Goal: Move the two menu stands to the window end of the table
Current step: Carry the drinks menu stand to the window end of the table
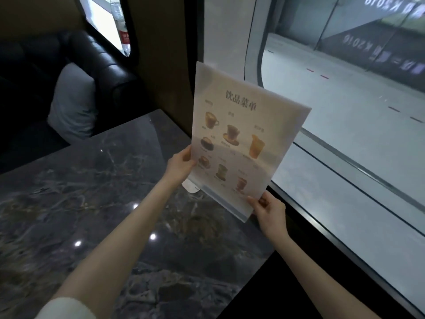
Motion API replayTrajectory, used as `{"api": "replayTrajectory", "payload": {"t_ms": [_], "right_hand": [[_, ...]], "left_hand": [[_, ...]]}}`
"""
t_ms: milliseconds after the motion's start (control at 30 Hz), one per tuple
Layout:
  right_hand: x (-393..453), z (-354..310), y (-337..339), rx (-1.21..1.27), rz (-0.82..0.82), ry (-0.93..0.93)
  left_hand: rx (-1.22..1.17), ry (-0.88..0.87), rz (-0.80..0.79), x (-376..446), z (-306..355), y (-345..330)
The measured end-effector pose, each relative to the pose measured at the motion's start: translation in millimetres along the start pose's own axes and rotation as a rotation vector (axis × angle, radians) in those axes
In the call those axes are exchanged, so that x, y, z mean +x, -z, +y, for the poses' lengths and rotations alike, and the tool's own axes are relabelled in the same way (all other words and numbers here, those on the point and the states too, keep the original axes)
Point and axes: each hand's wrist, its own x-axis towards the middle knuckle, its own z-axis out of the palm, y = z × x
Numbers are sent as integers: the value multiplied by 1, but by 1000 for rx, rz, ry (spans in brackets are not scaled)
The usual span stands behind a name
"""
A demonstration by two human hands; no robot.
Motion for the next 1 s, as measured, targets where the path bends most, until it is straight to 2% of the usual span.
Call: {"api": "replayTrajectory", "payload": {"t_ms": [233, 500, 867, 1000], "right_hand": [[17, 34, 6, -43, 105, -8], [18, 60, -3, -62, 126, -76], [13, 64, -10, -115, 159, -43], [13, 63, -11, -158, 109, -43]], "left_hand": [[-76, 81, -72, 28, 7, -35], [-130, 131, -96, 42, -7, -52], [-125, 50, -45, 43, -22, -56], [-121, 29, -53, 43, -28, -56]]}}
